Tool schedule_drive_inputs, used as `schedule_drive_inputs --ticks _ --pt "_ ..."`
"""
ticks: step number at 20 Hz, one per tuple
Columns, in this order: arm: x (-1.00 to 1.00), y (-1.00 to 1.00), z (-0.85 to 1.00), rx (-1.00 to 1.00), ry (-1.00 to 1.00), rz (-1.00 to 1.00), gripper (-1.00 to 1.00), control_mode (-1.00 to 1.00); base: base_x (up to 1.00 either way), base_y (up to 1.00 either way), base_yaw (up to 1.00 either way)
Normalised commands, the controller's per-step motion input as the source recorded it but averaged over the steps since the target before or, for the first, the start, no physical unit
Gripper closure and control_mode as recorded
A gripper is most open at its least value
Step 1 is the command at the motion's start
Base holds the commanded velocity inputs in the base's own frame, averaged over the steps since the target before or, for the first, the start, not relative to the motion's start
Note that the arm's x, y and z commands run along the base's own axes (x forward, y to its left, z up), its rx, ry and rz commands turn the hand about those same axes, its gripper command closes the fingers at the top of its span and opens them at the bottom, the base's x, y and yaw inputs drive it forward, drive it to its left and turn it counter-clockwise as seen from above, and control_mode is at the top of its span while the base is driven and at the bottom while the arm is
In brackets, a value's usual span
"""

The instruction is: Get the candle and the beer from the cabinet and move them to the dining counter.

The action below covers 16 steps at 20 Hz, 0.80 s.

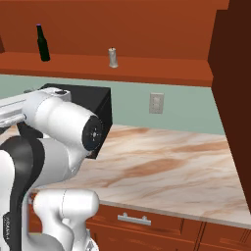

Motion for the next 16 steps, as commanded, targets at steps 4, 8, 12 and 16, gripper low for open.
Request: schedule_drive_inputs --ticks 4,8,12,16 --pt "0.38 0.38 -0.02 -0.03 -0.01 0.22 -1.0 -1.0 0.0 0.0 0.0" --pt "0.34 0.43 0.0 0.0 0.0 0.22 -1.0 -1.0 0.0 0.0 0.0" --pt "0.25 0.42 0.0 0.0 0.0 0.22 -1.0 -1.0 0.0 0.0 0.0" --pt "0.1 0.51 -0.01 0.0 0.0 0.24 -1.0 -1.0 0.0 0.0 0.0"
